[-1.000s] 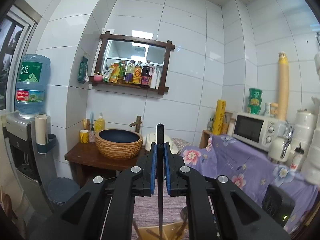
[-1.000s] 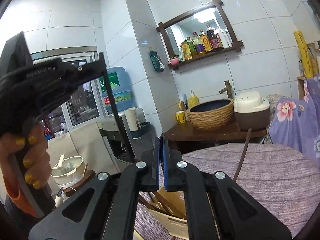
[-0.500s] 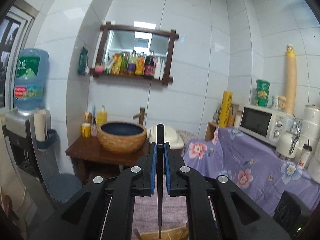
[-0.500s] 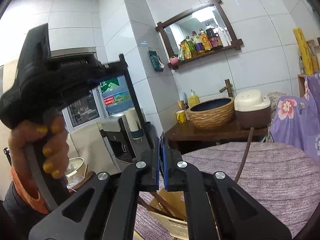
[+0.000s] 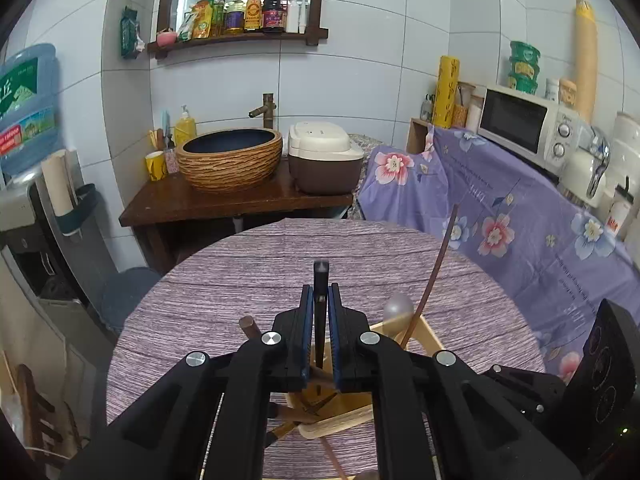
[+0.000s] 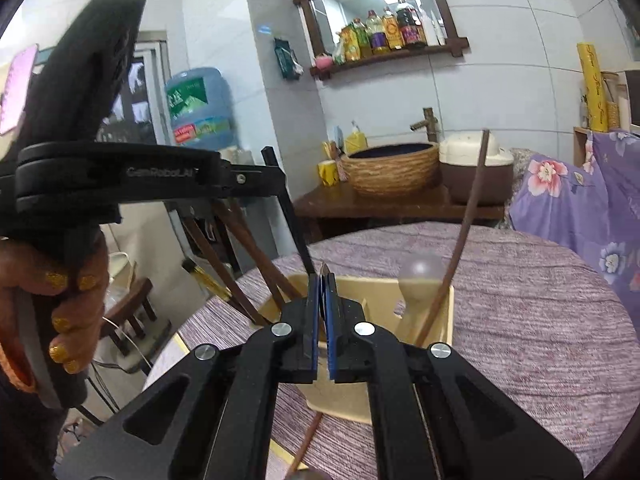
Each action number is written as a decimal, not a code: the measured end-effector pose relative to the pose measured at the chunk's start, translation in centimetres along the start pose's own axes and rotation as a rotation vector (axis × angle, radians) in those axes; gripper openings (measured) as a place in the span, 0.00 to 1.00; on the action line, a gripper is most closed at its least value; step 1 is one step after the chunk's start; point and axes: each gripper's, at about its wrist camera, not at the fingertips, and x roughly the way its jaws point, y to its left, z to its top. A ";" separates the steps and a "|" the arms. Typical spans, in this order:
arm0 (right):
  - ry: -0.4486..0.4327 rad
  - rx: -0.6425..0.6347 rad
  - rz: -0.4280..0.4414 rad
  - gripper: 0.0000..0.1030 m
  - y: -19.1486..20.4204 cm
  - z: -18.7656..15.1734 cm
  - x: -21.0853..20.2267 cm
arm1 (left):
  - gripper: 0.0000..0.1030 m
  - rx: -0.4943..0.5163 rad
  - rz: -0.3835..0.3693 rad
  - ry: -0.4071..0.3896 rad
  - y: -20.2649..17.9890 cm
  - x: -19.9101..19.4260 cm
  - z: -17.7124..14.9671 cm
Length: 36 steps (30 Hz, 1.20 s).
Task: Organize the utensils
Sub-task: 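Lower the black chopstick into the caddy with the left tool, then grasp a brown chopstick on the table with the left tool while the right tool grasps the metal spoon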
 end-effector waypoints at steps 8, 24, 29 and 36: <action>0.027 -0.039 -0.059 0.20 0.8 -1.3 -0.8 | 0.48 -0.034 -0.052 -0.065 0.2 -3.9 -0.1; 0.436 0.037 -0.156 0.49 3.2 -14.0 -1.2 | 0.64 -0.148 0.188 -0.028 3.1 -5.6 -14.6; 0.481 0.074 -0.167 0.32 4.0 -16.6 -0.3 | 0.58 -0.182 0.191 0.056 3.8 -4.2 -18.0; 0.472 0.084 -0.185 0.11 3.2 -17.4 -0.9 | 0.51 -0.176 0.137 0.100 2.6 -3.4 -19.8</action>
